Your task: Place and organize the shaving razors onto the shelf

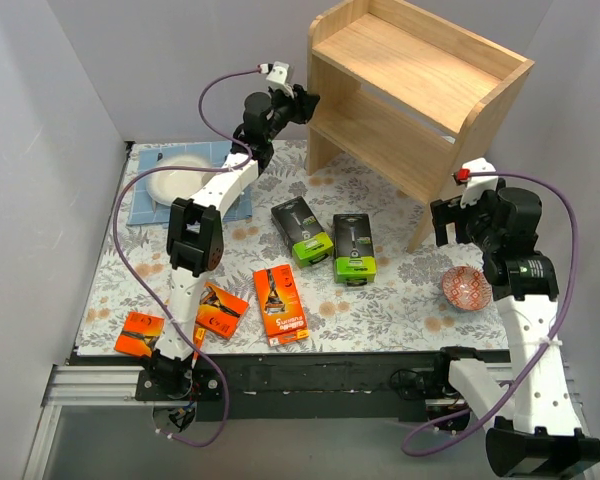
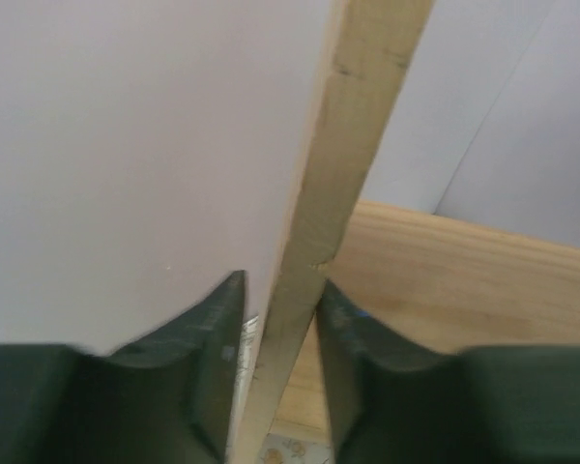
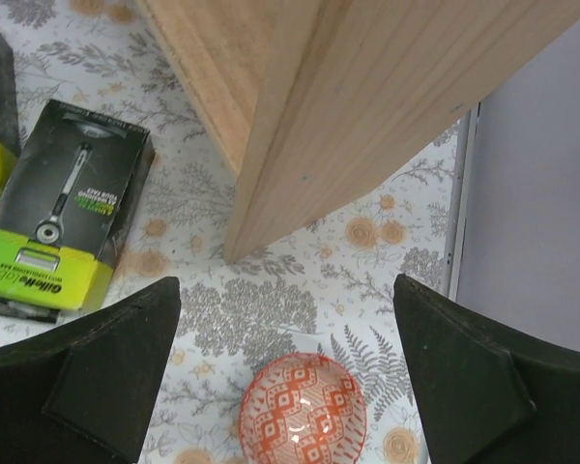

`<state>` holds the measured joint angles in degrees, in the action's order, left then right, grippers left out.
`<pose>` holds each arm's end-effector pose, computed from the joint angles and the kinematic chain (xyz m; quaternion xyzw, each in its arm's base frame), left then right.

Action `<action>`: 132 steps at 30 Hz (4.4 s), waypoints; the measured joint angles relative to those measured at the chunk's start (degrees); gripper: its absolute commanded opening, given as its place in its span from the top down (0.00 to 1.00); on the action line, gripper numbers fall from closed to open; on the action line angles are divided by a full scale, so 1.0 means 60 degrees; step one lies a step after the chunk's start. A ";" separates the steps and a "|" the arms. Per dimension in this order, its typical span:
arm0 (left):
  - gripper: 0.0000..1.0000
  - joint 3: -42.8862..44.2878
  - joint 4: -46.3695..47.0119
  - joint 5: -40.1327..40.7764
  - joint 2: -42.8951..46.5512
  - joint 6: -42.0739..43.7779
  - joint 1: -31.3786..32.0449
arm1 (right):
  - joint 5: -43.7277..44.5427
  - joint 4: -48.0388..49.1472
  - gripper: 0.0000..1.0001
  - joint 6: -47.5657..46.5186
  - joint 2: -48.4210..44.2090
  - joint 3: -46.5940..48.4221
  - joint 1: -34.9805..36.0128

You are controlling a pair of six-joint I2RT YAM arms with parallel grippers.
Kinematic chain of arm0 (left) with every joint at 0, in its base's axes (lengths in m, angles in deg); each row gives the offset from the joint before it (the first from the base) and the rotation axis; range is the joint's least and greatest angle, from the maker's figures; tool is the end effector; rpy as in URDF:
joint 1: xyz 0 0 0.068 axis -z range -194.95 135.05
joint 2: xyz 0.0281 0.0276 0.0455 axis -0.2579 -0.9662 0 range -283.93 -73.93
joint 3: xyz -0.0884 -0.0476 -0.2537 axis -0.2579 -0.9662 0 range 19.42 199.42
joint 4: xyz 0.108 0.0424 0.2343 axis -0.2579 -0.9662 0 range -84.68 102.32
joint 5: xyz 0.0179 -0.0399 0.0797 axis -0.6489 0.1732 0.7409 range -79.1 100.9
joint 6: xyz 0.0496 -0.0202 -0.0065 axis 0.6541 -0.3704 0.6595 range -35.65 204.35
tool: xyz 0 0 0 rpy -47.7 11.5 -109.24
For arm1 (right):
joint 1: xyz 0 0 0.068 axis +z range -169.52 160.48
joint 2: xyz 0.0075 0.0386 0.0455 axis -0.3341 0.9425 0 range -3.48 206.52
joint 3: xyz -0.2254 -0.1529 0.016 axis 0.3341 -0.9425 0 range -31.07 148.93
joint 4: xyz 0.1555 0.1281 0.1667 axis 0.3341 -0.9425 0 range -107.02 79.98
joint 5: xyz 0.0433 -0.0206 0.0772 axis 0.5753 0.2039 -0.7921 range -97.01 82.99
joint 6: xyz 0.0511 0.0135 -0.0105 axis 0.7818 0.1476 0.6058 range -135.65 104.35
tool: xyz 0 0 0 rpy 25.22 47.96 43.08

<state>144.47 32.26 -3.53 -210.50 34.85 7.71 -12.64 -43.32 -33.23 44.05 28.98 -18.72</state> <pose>0.5237 -0.2282 0.3207 -0.0579 0.6525 -0.5087 0.5587 0.1701 0.0058 0.3811 -0.1589 0.8070 -0.0428 0.5672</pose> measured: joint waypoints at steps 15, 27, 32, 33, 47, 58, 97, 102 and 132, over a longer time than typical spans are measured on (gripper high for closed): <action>1.00 -0.2550 0.0004 -0.1144 0.1891 0.0408 -0.0517 | 0.0390 0.2116 0.07 0.0120 0.2368 0.0208 -0.0018; 0.36 -0.8204 0.0419 -0.1078 0.6528 0.0153 -0.0747 | 0.0699 0.3865 0.09 -0.0117 0.3716 0.0364 -0.0073; 0.25 -0.8517 0.0361 -0.1282 0.7227 -0.0076 -0.0477 | 0.0648 0.4561 0.11 -0.0109 0.4867 0.0903 -0.0073; 0.22 -0.8517 0.0364 -0.1279 0.7246 -0.0102 -0.0441 | 0.0623 0.4645 0.11 -0.0109 0.5045 0.1002 -0.0073; 0.02 -0.9165 -0.1636 -0.1249 0.8502 0.0798 -0.0291 | 0.0430 0.3180 0.07 0.0699 0.3617 0.0922 -0.0051; 0.04 -1.2925 -0.2798 -0.2320 1.2429 -0.0674 -0.0284 | -0.1432 0.0506 0.14 0.0397 0.1599 0.0178 -0.0051; 0.44 -1.4389 0.3067 -0.1180 0.5450 -0.7763 0.4124 | -0.3177 0.2313 0.20 0.4014 0.2772 -0.3993 0.1373; 0.48 -1.4058 0.3162 -0.0969 0.4845 -0.8422 0.4149 | -0.3166 0.2495 0.20 0.4277 0.2524 -0.4623 0.1253; 1.00 -1.3136 0.2361 -0.1636 0.4393 -0.9213 0.3847 | -0.6557 0.7074 0.01 1.0349 0.4138 -0.7100 -0.1067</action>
<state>65.65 46.43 -13.35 -184.14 -20.42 30.79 -51.98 -0.87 28.86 68.88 -13.62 -25.12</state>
